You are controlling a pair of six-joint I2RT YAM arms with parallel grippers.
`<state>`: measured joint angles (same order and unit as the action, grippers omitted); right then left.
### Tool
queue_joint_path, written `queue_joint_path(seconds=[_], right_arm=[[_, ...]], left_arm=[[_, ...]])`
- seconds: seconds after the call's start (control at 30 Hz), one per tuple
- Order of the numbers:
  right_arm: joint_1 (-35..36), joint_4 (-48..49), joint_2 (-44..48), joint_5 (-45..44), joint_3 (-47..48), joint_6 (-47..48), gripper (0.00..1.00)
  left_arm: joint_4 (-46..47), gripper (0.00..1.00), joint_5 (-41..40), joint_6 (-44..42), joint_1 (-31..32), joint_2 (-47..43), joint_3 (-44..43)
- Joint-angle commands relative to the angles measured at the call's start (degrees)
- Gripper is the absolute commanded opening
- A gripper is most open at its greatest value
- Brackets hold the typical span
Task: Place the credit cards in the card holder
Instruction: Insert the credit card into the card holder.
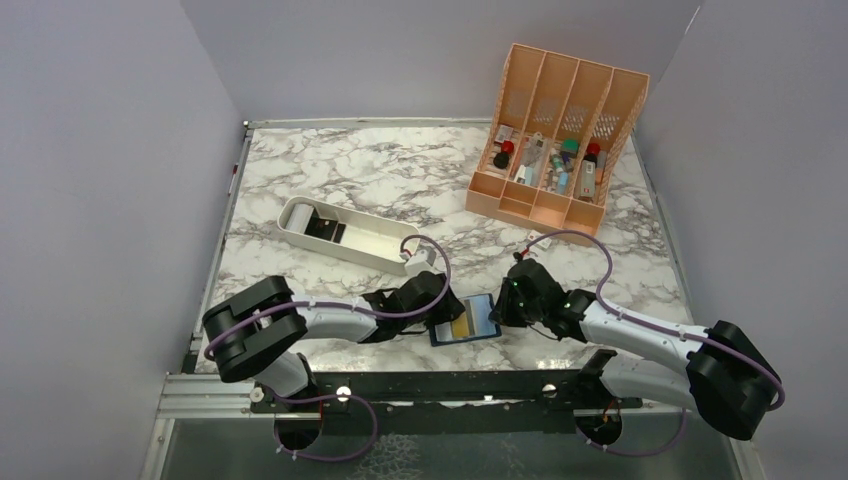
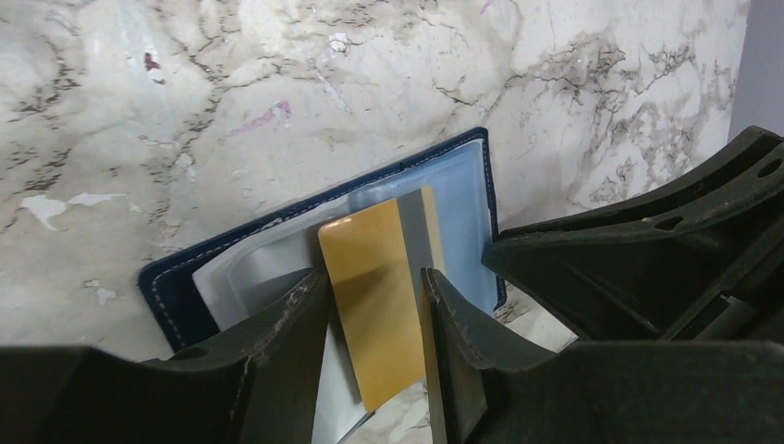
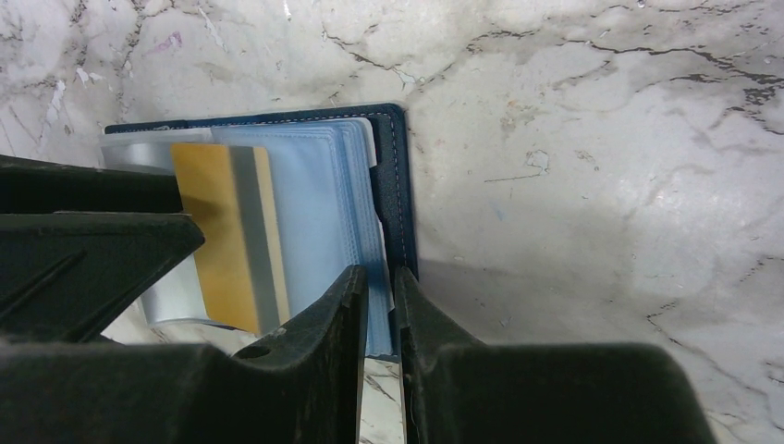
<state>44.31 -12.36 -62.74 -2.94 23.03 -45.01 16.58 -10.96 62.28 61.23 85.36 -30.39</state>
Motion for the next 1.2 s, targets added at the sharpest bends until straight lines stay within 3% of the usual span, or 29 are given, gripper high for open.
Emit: queue_joint_path(seconds=[0.0,0.47,0.73,1.17], right_arm=[[0.4,0.2,-0.4,1.1,-0.1,-0.3,0.22],[0.4,2.6,-0.4,3.5,-1.4,-2.3,0.21],[0.4,-7.0,4.0,-2.9,1.5,-2.5,0.21],[0.4,-7.5,-0.1,-3.7,1.3,-3.0,0.19]], left_arm=[[-0.3,0.44,1.3,-0.6,1.1,2.6,-2.6],[0.6,0.41,2.1,-0.8,2.3,5.6,-6.5],[-6.8,0.40,-2.1,-2.6,2.3,1.6,-6.1],[-5.8,0.48,2.8,-3.5,2.4,0.6,-5.4]])
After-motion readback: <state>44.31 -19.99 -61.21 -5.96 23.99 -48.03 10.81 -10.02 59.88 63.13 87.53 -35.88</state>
